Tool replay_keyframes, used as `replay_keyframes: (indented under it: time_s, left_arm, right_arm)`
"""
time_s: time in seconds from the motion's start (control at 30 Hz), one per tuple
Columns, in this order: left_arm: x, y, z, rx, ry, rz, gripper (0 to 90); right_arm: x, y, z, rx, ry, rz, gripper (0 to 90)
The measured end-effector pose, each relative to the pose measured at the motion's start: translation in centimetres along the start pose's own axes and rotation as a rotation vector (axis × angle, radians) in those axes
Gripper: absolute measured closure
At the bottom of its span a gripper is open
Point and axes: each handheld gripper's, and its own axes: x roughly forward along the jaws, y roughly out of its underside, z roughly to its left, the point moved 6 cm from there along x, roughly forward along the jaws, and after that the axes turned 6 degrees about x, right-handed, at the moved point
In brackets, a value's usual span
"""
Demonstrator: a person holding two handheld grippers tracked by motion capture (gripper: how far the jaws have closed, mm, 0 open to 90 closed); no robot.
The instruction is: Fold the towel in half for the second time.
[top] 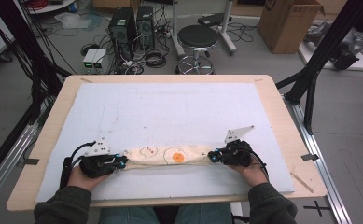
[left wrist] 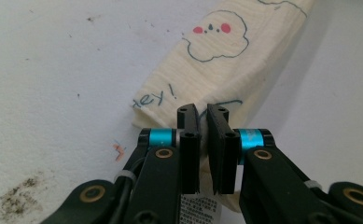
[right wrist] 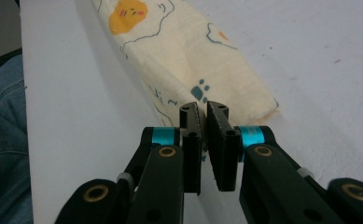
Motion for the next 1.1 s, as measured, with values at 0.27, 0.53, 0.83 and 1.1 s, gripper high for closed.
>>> replay_keyframes:
  time_s: [0.27,0.53,0.83,1.1]
  left_arm:
    - [0.2,0.3,-0.2,0.004,-0.002,0.006,79.5]
    - [0.1,0.3,-0.5,-0.001,0.013,0.003,68.4]
    - [-0.9,-0.1,-0.4,-0.024,0.019,-0.042,52.4]
    - [-2.1,-1.1,-0.1,-0.031,0.004,-0.116,49.8]
  right_arm:
    - [-0.1,0.8,0.4,0.002,-0.009,0.006,75.8]
    - [-2.0,-1.6,1.9,0.001,-0.058,-0.078,63.3]
    - [1.0,-3.4,2.2,-0.027,-0.042,-0.015,72.0]
    - [2.9,-2.0,2.3,-0.016,-0.039,0.046,72.7]
